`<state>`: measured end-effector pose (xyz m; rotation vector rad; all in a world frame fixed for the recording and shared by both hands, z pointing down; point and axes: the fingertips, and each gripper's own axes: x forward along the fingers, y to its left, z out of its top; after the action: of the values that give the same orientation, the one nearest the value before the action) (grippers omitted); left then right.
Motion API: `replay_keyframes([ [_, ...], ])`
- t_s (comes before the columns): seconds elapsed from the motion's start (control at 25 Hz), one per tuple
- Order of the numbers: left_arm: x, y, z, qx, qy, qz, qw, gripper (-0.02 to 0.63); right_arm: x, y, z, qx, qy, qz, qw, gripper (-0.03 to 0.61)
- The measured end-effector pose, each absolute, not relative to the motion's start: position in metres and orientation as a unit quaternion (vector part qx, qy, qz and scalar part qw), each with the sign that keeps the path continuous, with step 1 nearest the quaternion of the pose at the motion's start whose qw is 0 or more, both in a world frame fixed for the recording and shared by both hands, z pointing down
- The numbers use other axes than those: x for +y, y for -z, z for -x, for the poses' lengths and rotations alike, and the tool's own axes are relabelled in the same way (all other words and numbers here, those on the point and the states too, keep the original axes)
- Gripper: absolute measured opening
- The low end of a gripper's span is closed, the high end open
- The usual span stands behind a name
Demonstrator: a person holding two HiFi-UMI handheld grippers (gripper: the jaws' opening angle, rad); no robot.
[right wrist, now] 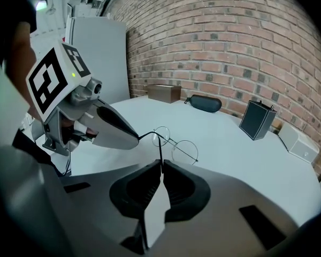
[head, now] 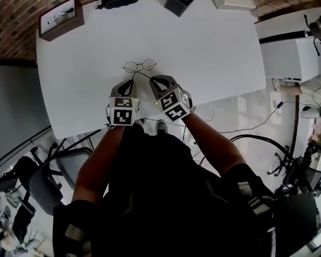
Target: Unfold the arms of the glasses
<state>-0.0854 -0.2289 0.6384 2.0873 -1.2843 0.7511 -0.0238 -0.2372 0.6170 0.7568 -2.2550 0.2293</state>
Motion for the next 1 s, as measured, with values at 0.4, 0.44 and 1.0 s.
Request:
replay_keyframes([
  [0.4, -0.202, -0.653, 0.051, -0.445, -0.292, -0.796, 0.288, 0.034, -0.217, -0.633, 0.028, -0.878, -0.084, -0.265, 0.389, 0.022],
  [0.44, -0.201, -0.655, 0.047, -0.44, -0.293, -0.8, 0.284, 0.034, -0.216, -0.636, 0.027, -0.878, -0.084, -0.263, 0.392, 0.023],
  [1.0, -0.187, -0.659, 0.035, -0.373, -0.299, -0.825, 0.301, 0.13, -0.208, -0.654, 0.019, -0.871, -0.088, -0.243, 0.418, 0.028],
])
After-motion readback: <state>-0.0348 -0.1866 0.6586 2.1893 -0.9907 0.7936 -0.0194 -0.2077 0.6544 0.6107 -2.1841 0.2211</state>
